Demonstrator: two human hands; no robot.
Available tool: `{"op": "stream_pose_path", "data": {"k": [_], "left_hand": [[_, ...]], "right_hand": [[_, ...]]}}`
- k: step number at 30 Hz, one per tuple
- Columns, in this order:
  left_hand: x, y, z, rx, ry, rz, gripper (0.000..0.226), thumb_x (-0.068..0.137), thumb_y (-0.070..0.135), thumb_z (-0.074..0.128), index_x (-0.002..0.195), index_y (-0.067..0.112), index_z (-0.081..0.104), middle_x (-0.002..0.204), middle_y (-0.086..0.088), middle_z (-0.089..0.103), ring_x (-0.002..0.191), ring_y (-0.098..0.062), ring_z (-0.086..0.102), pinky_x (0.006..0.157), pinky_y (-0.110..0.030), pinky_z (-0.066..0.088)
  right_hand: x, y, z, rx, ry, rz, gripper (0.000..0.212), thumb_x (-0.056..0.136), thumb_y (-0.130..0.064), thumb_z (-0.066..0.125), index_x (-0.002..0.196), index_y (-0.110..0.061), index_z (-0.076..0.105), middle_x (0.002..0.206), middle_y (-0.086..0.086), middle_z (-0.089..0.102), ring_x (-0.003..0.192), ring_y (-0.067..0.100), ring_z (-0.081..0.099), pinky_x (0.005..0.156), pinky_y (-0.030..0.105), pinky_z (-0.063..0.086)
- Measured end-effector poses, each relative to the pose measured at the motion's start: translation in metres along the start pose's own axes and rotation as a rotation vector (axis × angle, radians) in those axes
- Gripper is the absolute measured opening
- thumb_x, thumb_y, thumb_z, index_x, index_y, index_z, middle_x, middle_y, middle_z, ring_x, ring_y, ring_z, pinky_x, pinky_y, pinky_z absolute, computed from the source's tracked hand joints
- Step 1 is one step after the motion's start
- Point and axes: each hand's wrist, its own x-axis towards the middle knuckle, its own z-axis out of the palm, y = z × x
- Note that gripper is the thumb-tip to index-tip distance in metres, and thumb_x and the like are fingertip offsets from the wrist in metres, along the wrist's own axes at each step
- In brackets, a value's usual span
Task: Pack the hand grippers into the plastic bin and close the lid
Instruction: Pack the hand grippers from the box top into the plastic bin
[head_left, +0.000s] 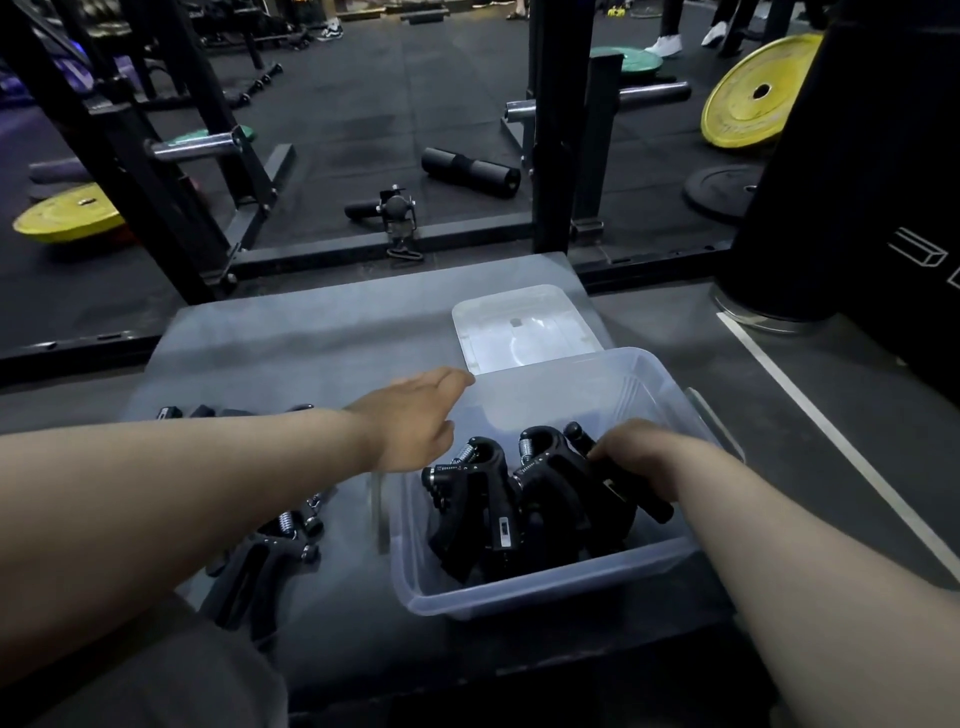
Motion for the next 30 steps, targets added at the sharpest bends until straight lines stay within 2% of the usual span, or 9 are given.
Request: {"op": "stream_pose_path", "data": {"k": [2,5,11,14,17,20,23,26,30], "left_hand": [[0.001,-0.001,0.002,0.004,0.023,0.012,0.057,0.099,0.026,0.042,0.15,0.021,0.019,0.156,0.002,0.027,0.137,-0.025,0.036,0.108,-0.031,0.03],[0.003,-0.002,0.004,-0.002,0.037,0.016,0.057,0.098,0.026,0.042,0.15,0.021,0.02,0.155,0.002,0.029,0.137,-0.025,0.036,0.107,-0.03,0.03],[0.007,0.0,0.006,-0.011,0.056,0.032,0.057,0.097,0.024,0.045,0.148,0.018,0.022,0.151,-0.001,0.034,0.133,-0.028,0.039,0.108,-0.033,0.034],[0.007,-0.002,0.008,-0.008,0.059,0.033,0.057,0.096,0.025,0.045,0.147,0.018,0.022,0.149,-0.001,0.036,0.129,-0.03,0.043,0.106,-0.036,0.036],[0.008,-0.001,0.009,-0.008,0.072,0.035,0.057,0.095,0.024,0.046,0.147,0.018,0.023,0.147,-0.002,0.038,0.128,-0.031,0.044,0.105,-0.036,0.037],[0.009,0.0,0.008,-0.013,0.077,0.033,0.057,0.094,0.024,0.048,0.146,0.018,0.024,0.146,-0.003,0.04,0.125,-0.03,0.044,0.102,-0.034,0.038],[0.009,0.0,0.008,-0.009,0.089,0.039,0.058,0.093,0.023,0.05,0.145,0.016,0.025,0.143,-0.005,0.043,0.123,-0.03,0.046,0.1,-0.033,0.038],[0.01,0.0,0.008,-0.005,0.095,0.045,0.058,0.092,0.023,0.051,0.144,0.015,0.026,0.142,-0.006,0.044,0.123,-0.029,0.047,0.101,-0.033,0.038],[0.01,0.001,0.008,-0.011,0.1,0.043,0.059,0.091,0.021,0.051,0.144,0.015,0.026,0.141,-0.005,0.044,0.122,-0.028,0.046,0.098,-0.031,0.037]], "right_hand": [[0.004,0.0,0.001,-0.061,0.013,0.004,0.015,0.084,-0.004,0.058,0.073,-0.008,0.066,0.063,0.006,0.065,0.054,0.022,0.057,0.052,0.023,0.043],[0.011,0.002,0.004,-0.116,0.012,0.005,0.009,0.082,-0.008,0.059,0.08,-0.006,0.068,0.075,0.015,0.065,0.066,0.027,0.059,0.064,0.034,0.047],[0.025,0.005,0.007,-0.294,0.057,0.028,0.032,0.078,-0.032,0.061,0.093,-0.005,0.071,0.099,0.014,0.073,0.096,0.033,0.069,0.093,0.044,0.054],[0.024,0.005,0.008,-0.405,0.094,0.05,0.038,0.087,-0.04,0.056,0.095,-0.005,0.069,0.103,0.014,0.071,0.093,0.03,0.067,0.085,0.035,0.051],[0.022,0.006,0.006,-0.366,0.058,0.055,0.041,0.078,-0.045,0.052,0.087,-0.008,0.067,0.09,0.015,0.069,0.076,0.028,0.06,0.071,0.036,0.045],[0.022,0.007,0.004,-0.292,0.006,0.036,0.036,0.073,-0.045,0.052,0.082,-0.013,0.064,0.083,0.013,0.064,0.074,0.027,0.056,0.068,0.035,0.041],[0.017,0.01,0.003,-0.361,-0.029,0.037,0.04,0.083,-0.046,0.051,0.086,-0.01,0.067,0.08,0.01,0.064,0.071,0.024,0.055,0.067,0.033,0.042],[0.013,0.009,0.002,-0.364,-0.061,0.063,0.035,0.09,-0.046,0.05,0.082,-0.015,0.063,0.077,0.008,0.061,0.066,0.023,0.053,0.063,0.03,0.04],[0.012,0.01,0.004,-0.335,-0.082,0.043,0.038,0.072,-0.05,0.052,0.087,-0.018,0.065,0.08,0.008,0.063,0.07,0.025,0.057,0.066,0.033,0.043]]}}
